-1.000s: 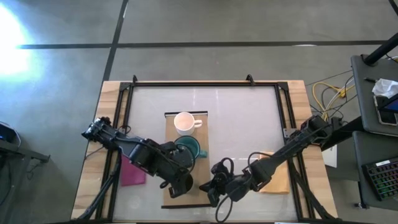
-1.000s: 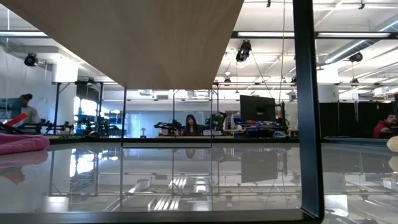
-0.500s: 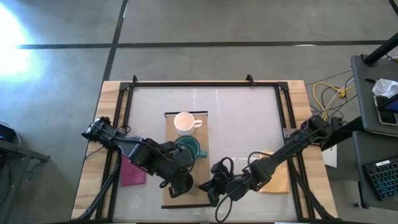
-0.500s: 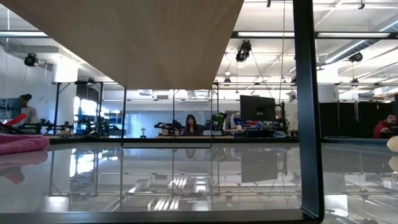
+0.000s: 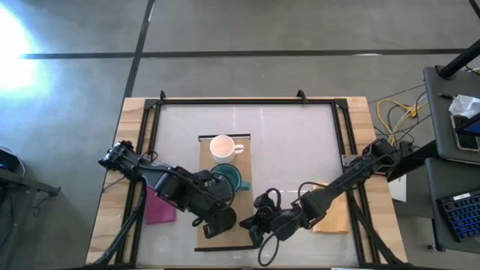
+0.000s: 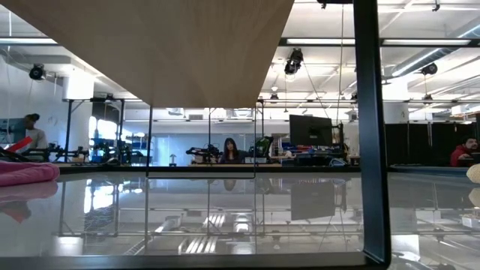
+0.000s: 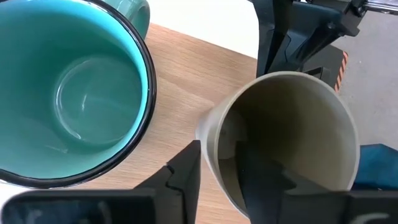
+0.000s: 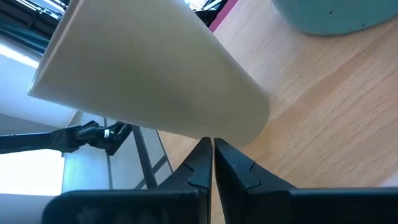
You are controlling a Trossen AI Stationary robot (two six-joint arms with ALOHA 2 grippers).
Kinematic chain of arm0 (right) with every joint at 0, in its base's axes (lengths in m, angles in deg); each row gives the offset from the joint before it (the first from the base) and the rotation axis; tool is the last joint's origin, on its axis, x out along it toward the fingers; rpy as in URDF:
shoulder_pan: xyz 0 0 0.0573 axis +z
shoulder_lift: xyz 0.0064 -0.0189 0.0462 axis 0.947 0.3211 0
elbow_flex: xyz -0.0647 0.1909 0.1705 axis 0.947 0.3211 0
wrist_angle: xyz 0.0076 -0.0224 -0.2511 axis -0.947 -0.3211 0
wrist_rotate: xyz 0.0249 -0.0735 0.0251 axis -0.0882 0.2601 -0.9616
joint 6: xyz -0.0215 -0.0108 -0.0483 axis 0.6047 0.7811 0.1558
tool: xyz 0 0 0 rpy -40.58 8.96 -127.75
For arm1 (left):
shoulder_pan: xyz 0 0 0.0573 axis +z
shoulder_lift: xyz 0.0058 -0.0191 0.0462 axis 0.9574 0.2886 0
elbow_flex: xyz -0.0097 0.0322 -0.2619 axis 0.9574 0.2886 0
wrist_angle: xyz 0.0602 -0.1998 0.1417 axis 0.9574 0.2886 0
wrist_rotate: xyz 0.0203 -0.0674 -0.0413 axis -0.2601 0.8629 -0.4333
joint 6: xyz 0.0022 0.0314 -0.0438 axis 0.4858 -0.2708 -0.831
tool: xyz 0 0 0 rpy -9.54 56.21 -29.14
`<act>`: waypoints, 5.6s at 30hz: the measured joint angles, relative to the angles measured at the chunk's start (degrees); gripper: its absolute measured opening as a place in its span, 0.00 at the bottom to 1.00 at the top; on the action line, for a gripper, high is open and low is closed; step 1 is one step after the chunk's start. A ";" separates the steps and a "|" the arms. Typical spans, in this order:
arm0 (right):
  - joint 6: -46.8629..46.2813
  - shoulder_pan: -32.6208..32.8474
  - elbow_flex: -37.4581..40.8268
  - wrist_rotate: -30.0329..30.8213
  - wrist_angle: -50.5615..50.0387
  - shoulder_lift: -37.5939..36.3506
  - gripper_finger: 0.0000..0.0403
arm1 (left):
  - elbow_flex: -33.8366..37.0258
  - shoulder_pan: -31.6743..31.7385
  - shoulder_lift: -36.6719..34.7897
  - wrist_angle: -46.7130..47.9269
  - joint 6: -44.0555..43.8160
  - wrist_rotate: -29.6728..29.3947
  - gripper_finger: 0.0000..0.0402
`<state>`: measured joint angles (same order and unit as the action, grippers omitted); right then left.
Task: Stack small to large cups/mugs on shelf
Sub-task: Put the gray cup on the shelf, then return to Home Position
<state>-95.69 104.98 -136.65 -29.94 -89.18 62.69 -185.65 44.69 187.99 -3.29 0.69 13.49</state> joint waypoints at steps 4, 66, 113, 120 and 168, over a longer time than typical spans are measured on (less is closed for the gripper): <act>-0.01 -0.15 0.00 0.00 0.01 0.07 0.02 | 0.02 0.00 -0.14 0.03 -0.07 1.06 0.24; 48.79 1.81 0.01 -25.09 21.51 -21.92 0.02 | 16.81 -8.90 -25.78 -47.31 42.48 15.98 0.25; 49.17 -31.66 61.35 -39.92 42.92 -67.88 0.02 | 93.85 20.94 -103.61 -61.61 31.85 8.40 0.25; 49.26 -31.87 70.71 -34.30 42.37 -78.92 0.02 | 94.15 20.94 -102.48 -56.11 32.08 7.16 0.25; 54.88 -31.98 77.99 -32.92 35.47 -100.13 0.02 | 122.97 21.07 -103.03 -98.92 34.58 7.28 0.25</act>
<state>-40.80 73.01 -58.66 -62.86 -53.71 -37.44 -62.68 65.76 84.95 -102.22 35.27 20.77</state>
